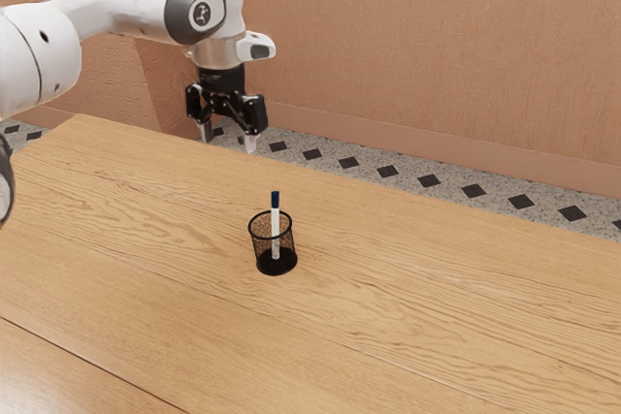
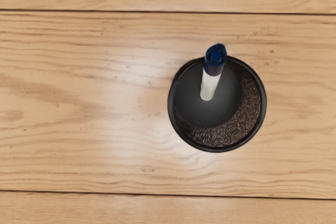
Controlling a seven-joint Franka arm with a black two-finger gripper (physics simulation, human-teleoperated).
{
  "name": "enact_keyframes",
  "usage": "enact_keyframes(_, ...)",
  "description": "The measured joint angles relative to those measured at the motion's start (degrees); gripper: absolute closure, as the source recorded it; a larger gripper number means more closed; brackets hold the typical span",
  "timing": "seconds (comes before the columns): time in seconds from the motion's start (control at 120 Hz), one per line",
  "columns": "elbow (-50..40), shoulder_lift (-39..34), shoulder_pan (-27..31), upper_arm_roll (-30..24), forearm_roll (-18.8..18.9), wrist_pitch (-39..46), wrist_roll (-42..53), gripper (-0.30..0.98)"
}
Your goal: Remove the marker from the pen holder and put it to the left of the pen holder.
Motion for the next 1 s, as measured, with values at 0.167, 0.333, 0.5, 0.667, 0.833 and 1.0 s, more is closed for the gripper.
enact_keyframes(0.167, -0.01, 3.87, 0.00, -0.90, 0.19, 2.19, 0.05, 0.00)
enact_keyframes(0.333, 3.74, 10.77, -0.13, -1.91, 1.13, 4.12, -0.04, 0.00)
enact_keyframes(0.5, 5.37, 12.87, -0.20, -3.72, 2.89, 6.62, -0.21, 0.00)
enact_keyframes(0.667, 9.99, 18.84, -0.09, -3.46, 3.55, 8.23, -0.25, 0.00)
enact_keyframes(0.833, 8.79, 19.47, -0.09, -3.55, 2.13, 9.64, -0.27, 0.00)
enact_keyframes(1.0, 7.38, 19.07, -0.01, -3.34, 1.34, 9.57, -0.26, 0.03)
